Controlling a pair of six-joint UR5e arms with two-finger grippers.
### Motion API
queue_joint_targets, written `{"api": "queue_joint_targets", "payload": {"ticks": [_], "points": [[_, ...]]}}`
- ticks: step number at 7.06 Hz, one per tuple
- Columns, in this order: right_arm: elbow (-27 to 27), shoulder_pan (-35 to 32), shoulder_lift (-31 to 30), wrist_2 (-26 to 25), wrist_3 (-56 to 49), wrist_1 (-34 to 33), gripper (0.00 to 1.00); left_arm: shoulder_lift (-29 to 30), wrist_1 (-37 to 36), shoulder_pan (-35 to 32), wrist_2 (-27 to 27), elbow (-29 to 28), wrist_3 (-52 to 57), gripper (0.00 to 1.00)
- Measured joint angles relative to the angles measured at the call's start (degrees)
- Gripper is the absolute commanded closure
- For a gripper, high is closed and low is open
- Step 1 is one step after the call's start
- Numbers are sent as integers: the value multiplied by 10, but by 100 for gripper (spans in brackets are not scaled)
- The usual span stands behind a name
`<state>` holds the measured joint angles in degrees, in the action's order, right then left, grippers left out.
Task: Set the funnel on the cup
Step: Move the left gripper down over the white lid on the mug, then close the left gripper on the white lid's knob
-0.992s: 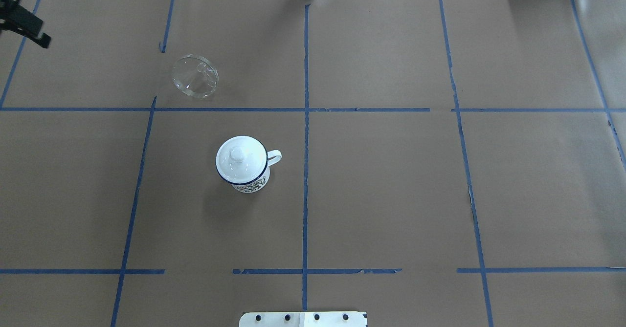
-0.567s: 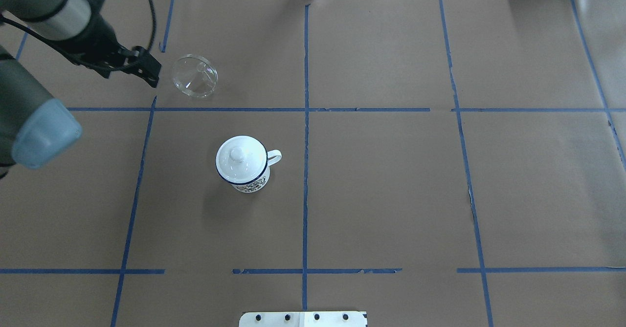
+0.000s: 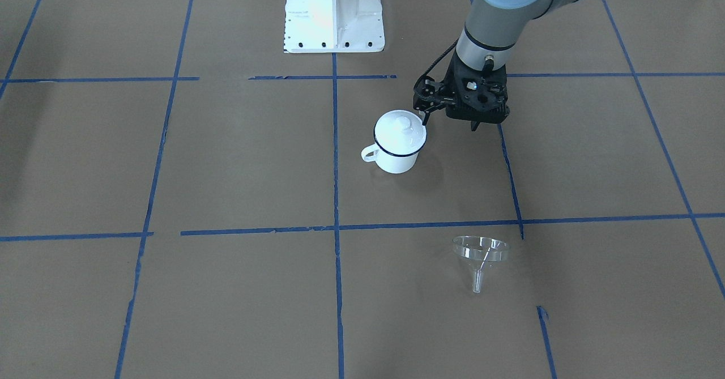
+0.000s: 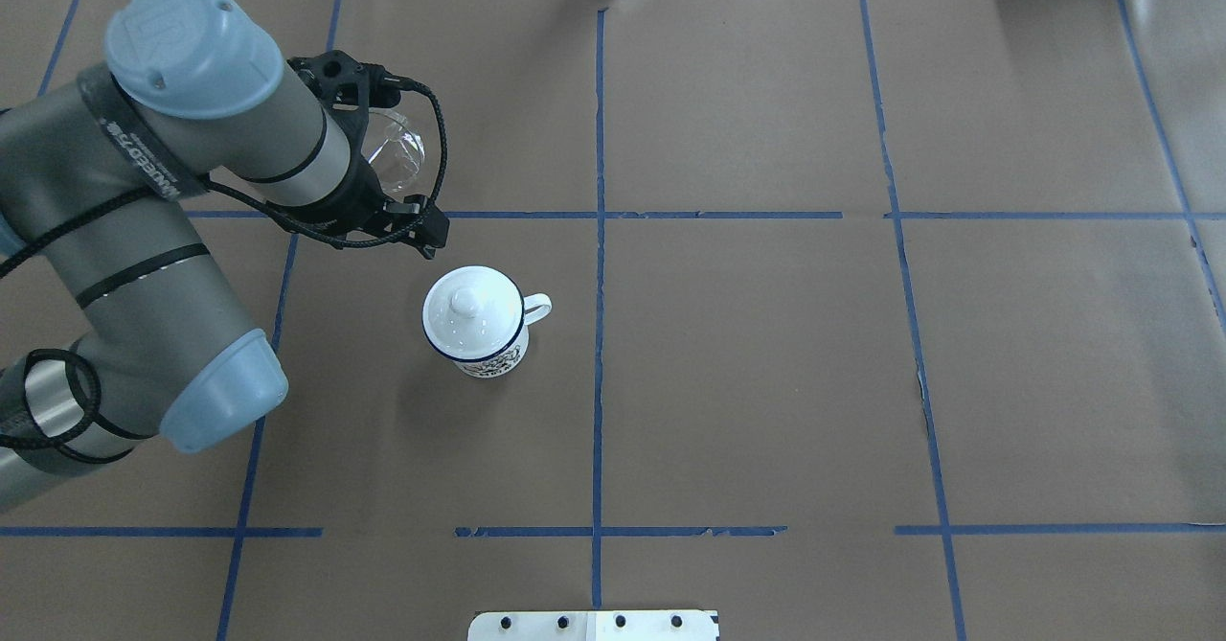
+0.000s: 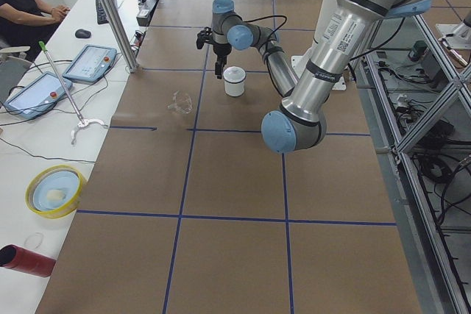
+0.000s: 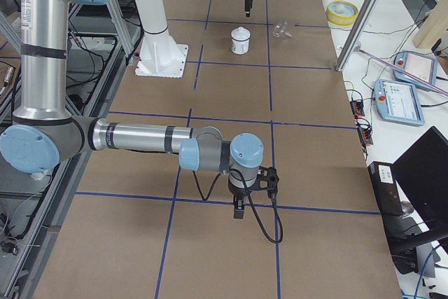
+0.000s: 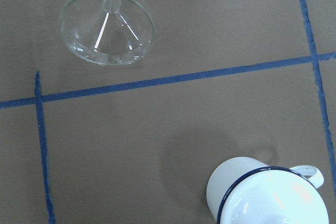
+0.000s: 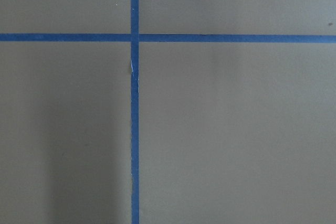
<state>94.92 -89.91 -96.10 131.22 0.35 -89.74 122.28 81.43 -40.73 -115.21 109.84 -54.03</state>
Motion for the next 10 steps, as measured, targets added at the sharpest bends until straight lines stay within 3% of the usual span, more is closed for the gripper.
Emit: {"api": "queue_joint_targets", "payload": {"ticks": [1, 4, 6, 10], "points": [[0, 0, 0, 0, 0, 0, 0, 15, 1, 14, 4, -17, -15, 0], [0, 0, 0, 0, 0, 0, 0, 39, 2, 35, 7, -51, -33, 23], [0, 0, 0, 0, 0, 0, 0, 43, 2, 41, 7, -56, -36, 34], [0, 0, -1, 0, 0, 0, 0, 51, 2, 48, 5, -59, -37, 41]]}}
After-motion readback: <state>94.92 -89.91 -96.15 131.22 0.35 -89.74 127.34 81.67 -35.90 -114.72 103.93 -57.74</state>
